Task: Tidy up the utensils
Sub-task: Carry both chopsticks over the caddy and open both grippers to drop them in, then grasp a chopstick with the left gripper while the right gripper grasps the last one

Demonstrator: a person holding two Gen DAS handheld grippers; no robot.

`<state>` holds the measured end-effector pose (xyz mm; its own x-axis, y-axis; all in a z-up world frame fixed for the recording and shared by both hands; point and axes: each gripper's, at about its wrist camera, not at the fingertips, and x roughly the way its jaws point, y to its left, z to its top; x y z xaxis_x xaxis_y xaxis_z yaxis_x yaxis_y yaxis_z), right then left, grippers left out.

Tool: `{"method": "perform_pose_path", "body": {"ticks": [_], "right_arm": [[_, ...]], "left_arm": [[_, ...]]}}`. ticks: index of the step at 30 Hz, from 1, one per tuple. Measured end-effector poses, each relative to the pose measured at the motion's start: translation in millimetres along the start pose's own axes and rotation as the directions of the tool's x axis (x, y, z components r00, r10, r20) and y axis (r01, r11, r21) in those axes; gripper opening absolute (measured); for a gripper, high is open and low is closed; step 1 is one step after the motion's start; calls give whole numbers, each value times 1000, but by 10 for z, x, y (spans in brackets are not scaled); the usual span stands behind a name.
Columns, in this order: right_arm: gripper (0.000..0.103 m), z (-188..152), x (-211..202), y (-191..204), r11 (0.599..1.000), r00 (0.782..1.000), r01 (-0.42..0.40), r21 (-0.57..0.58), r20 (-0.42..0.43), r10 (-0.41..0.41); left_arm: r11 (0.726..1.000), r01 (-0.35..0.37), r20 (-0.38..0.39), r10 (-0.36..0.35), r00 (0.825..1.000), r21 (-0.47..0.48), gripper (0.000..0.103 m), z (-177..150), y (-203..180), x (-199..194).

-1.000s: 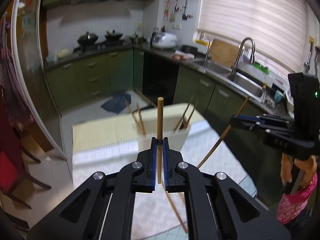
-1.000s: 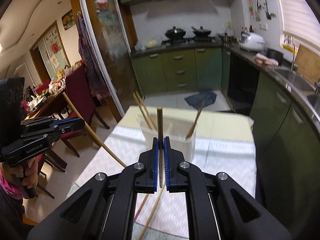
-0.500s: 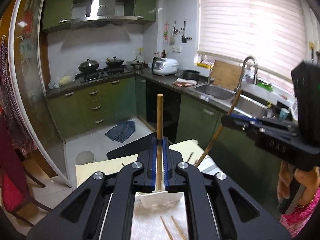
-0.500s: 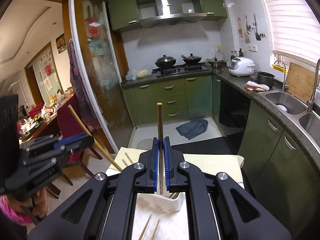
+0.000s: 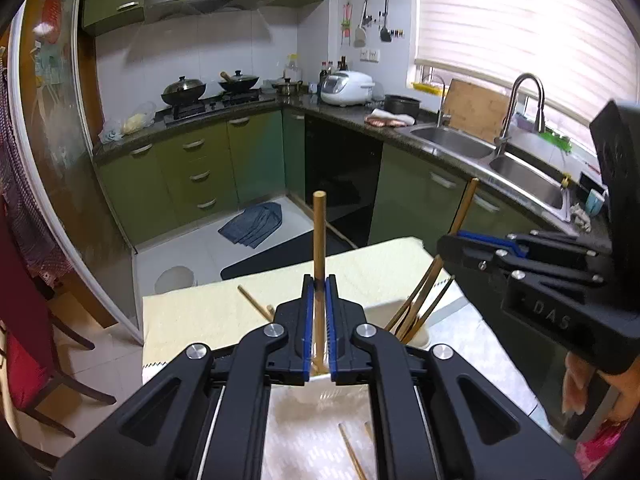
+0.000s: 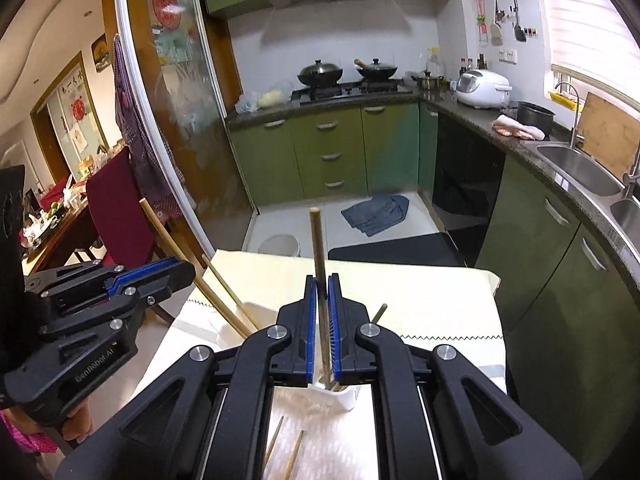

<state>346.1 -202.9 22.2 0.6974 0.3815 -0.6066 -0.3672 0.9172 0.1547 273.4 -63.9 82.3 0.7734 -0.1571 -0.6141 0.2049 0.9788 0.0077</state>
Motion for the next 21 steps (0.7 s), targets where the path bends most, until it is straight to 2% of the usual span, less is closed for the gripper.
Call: {"method": "perform_pose_path", "body": {"ticks": [5, 6, 7, 9, 12, 14, 15, 16, 19, 21], "right_arm": [[11, -30, -113, 24, 1000, 1000, -13, 7, 23, 13], [11, -41, -187, 35, 1000, 999, -20, 3, 36, 19], [12, -59, -274, 50, 1000, 998, -27, -1, 49, 27], [12, -104, -451, 65, 999, 997, -42, -8, 68, 42], [19, -242, -716, 81, 998, 993, -63, -10, 95, 63], [24, -418, -866, 76, 998, 994, -68, -13, 89, 69], [28, -503, -917, 73, 998, 994, -68, -15, 80, 69], [38, -623, -936, 58, 998, 996, -63, -16, 58, 64], [44, -1031, -872, -11, 999, 998, -54, -8, -27, 53], [44, -1280, -750, -80, 999, 995, -45, 9, -88, 46]], "left_arm": [[1000, -7, -22, 7, 1000, -11, 9, -59, 61, -29], [1000, -7, -21, 7, 1000, -14, 15, -76, 69, -68], [1000, -5, -22, 4, 1000, -18, 27, -100, 76, -115], [1000, -1, -20, 1, 1000, -19, 40, -140, 67, -186], [1000, 3, -27, -3, 1000, -25, 41, -293, 75, -328], [998, 12, -61, -15, 998, -55, 48, -458, 118, -364], [997, 15, -94, -22, 995, -74, 54, -581, 141, -351], [996, 11, -131, -22, 991, -83, 56, -729, 147, -319], [997, 14, -235, -31, 972, -71, 57, -1141, 129, -157], [999, -1, -345, -18, 938, -54, 56, -1500, 67, 73]]}}
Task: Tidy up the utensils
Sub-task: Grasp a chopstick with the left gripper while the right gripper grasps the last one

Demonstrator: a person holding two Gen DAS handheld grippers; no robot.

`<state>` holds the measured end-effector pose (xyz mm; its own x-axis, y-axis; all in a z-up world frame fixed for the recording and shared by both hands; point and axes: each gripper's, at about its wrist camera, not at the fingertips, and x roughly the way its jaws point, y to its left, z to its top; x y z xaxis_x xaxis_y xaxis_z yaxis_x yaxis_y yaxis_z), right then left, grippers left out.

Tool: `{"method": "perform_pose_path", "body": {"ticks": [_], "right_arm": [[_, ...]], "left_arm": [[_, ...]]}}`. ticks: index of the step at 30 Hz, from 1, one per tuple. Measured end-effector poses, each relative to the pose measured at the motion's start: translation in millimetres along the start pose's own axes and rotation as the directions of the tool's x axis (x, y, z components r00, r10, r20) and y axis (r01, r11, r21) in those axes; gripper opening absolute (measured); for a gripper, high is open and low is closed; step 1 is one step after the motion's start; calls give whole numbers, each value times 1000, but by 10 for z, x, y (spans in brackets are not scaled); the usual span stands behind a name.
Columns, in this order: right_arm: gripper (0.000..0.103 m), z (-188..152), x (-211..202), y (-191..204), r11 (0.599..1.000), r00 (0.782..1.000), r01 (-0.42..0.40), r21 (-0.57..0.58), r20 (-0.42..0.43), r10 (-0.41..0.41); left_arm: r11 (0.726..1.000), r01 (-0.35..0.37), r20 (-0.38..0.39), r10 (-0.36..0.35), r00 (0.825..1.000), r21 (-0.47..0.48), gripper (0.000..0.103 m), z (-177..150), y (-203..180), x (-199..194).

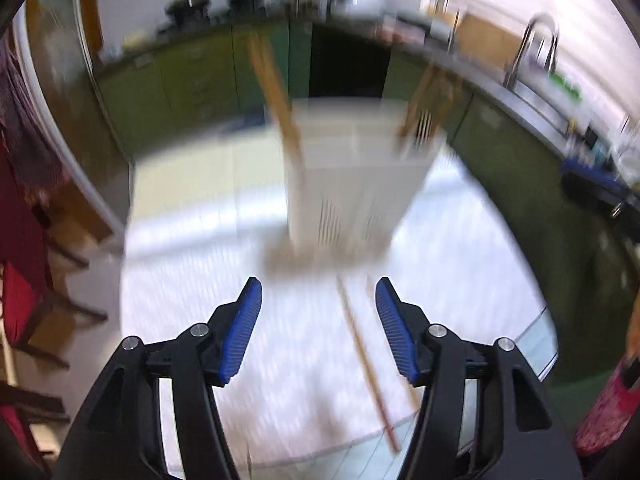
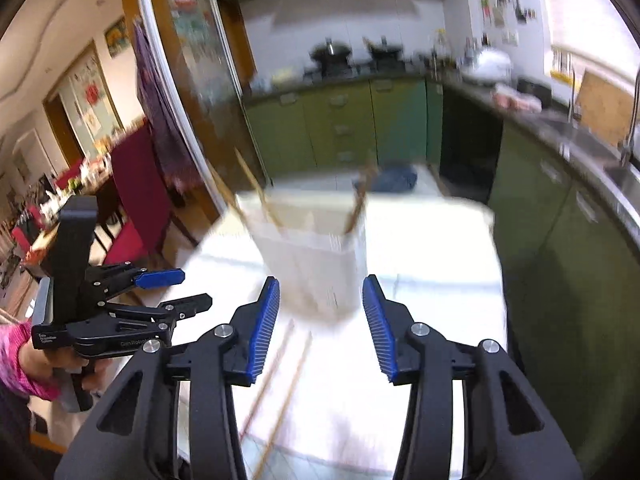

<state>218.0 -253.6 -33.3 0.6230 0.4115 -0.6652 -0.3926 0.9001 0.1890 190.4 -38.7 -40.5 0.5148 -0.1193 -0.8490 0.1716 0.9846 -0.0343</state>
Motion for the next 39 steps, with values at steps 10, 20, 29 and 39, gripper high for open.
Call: {"method": "perform_pose_path", "body": {"ticks": [10, 20, 29, 39], "right_arm": [[44, -585, 231, -420, 993, 997, 3, 117, -74, 6], [44, -707, 187, -662, 987, 997, -3, 161, -76, 15], [44, -767, 513, -414, 996, 984, -2, 87, -176, 18], [44, -874, 1587, 209, 999, 883, -39, -21, -468, 24]], "left_arm": [[997, -48, -285, 28, 958, -66, 36, -299, -119, 1020], [988, -75, -318, 28, 948, -137, 36, -111, -261, 1267], [994, -67, -335, 32, 942, -92, 8, 41, -487, 1386], [997, -37, -321, 13, 947, -67, 6, -115, -101, 1233]]}}
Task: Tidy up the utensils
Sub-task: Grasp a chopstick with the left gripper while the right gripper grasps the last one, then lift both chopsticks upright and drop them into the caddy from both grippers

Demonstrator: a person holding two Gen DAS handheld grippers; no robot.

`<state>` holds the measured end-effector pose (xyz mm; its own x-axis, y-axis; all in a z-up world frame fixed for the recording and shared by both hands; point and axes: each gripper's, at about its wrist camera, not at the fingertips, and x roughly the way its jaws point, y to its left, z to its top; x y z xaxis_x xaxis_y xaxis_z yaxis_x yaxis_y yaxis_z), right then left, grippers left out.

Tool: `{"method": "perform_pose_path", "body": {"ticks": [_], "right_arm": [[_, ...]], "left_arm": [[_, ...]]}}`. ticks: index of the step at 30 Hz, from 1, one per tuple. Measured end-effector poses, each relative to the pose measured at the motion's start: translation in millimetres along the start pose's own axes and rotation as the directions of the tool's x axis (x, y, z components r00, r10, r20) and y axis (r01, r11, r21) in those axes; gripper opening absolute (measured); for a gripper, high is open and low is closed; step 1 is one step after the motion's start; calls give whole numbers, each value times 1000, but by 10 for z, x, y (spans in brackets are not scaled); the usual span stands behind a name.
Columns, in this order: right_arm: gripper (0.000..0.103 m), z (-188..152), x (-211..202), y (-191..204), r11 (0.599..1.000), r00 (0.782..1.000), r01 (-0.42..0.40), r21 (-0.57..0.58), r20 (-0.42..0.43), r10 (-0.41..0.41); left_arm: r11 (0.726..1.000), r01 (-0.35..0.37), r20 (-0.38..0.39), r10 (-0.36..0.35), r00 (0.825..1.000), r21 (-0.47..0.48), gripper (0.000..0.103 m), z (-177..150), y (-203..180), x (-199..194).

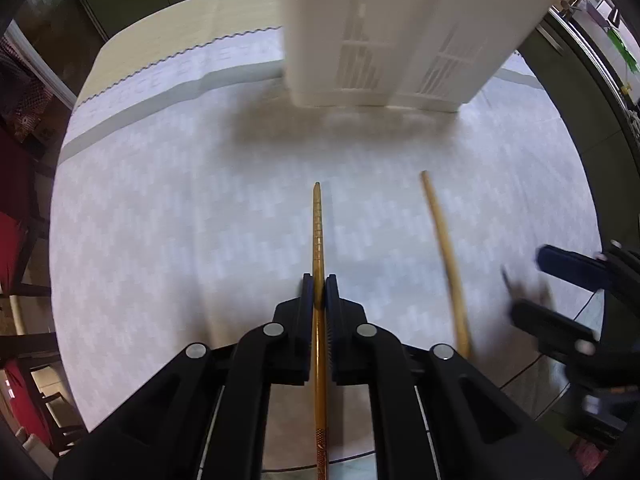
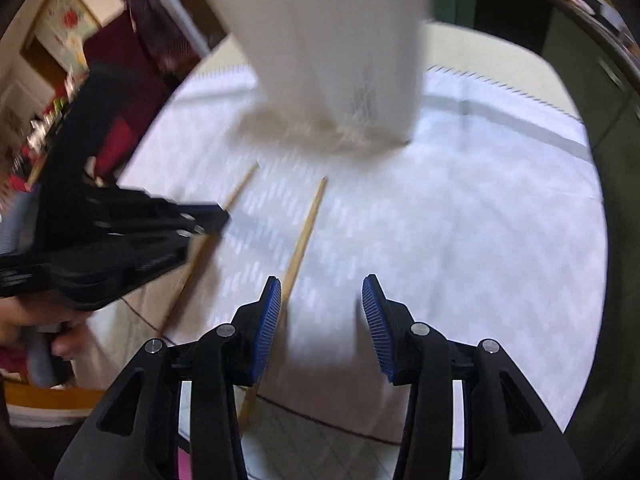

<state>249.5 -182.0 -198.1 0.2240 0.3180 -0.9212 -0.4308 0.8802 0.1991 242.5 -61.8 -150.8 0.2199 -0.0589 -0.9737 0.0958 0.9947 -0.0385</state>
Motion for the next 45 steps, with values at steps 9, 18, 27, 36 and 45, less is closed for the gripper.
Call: {"method": "perform_pose_path", "body": {"ticks": [9, 18, 27, 36, 45], "right_arm": [[36, 260, 427, 353, 992, 990, 123, -39, -60, -125], [15, 339, 534, 521, 983, 984, 165, -77, -61, -169], [7, 378, 515, 381, 993, 992, 111, -34, -50, -113], [7, 146, -157, 98, 998, 992, 61, 25, 106, -64], [7, -77, -873, -98, 997, 956, -10, 78, 293, -13]], "left_arm": [[1000, -8, 18, 8, 1000, 4, 6, -150, 375, -43], [1000, -3, 30, 3, 1000, 2, 6, -267, 530, -46], [1000, -7, -3, 7, 1000, -6, 7, -173, 449, -32], [1000, 14, 60, -14, 998, -6, 6, -160, 463, -106], [999, 43, 230, -43, 972, 4, 6, -239, 561, -682]]}}
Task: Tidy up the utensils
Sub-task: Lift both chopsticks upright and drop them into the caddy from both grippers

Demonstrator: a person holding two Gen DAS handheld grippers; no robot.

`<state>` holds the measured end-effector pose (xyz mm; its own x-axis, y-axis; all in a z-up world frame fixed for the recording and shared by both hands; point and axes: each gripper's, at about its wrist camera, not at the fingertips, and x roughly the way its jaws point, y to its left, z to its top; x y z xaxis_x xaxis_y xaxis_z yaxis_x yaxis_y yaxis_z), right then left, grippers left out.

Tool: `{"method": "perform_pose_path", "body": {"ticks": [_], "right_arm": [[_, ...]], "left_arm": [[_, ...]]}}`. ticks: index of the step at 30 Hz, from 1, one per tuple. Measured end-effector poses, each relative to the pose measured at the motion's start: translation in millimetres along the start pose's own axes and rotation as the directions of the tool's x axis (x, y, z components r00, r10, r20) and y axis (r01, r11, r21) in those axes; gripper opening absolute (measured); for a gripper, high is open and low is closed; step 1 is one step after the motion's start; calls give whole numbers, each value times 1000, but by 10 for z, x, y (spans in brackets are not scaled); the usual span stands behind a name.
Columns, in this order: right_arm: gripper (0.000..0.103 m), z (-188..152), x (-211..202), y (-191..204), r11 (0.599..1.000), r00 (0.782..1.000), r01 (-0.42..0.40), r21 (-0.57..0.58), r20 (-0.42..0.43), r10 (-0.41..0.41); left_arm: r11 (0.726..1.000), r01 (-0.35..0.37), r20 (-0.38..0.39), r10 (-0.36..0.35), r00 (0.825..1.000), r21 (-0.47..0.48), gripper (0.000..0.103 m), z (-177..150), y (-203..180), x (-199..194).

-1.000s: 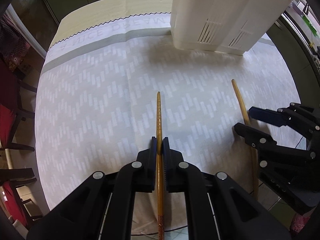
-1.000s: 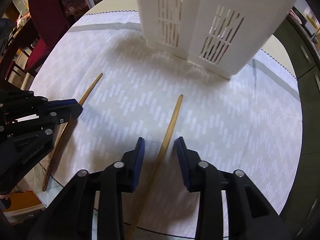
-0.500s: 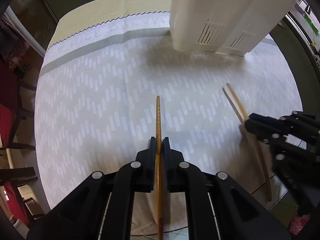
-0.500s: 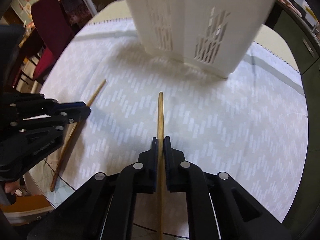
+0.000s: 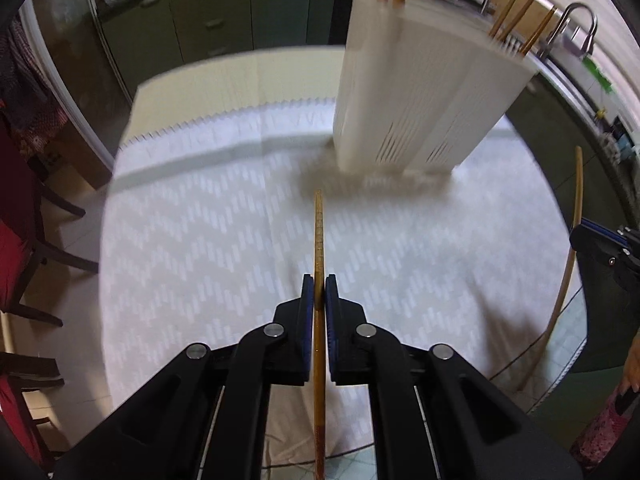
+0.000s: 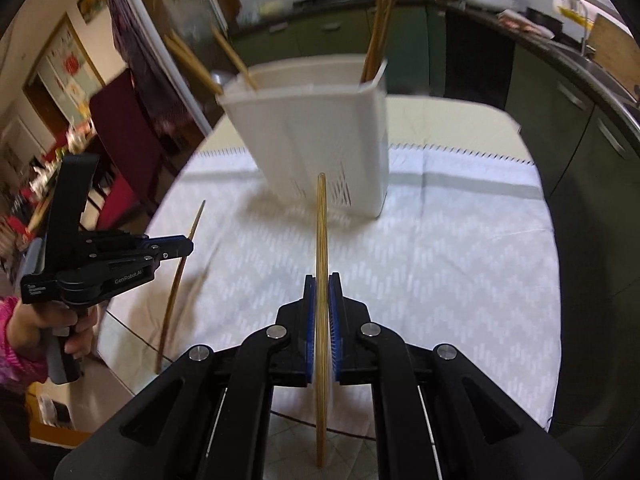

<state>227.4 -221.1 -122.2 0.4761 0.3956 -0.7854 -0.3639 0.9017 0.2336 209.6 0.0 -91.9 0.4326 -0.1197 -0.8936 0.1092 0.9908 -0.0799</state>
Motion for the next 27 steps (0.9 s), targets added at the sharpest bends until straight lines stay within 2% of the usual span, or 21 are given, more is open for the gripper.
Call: {"method": "perform_pose_path", "body": {"ticks": [6, 12, 19, 27], "right_arm": [[7, -25, -314, -39, 1000, 997, -4, 4, 78, 4], [7, -117, -505, 6, 1000, 993, -8, -6, 120, 9], [7, -194, -701, 7, 1000, 986, -2, -10, 167, 4], [7, -194, -764, 53, 1000, 985, 0, -29, 170, 5]], "left_arm": [[1000, 18, 107, -20, 994, 18, 6, -90, -27, -506], [999, 35, 167, -39, 985, 29, 6, -217, -27, -818], [999, 27, 261, -38, 964, 43, 6, -319, -23, -1183], [998, 29, 260, -44, 965, 62, 6, -336, -87, -1224]]}}
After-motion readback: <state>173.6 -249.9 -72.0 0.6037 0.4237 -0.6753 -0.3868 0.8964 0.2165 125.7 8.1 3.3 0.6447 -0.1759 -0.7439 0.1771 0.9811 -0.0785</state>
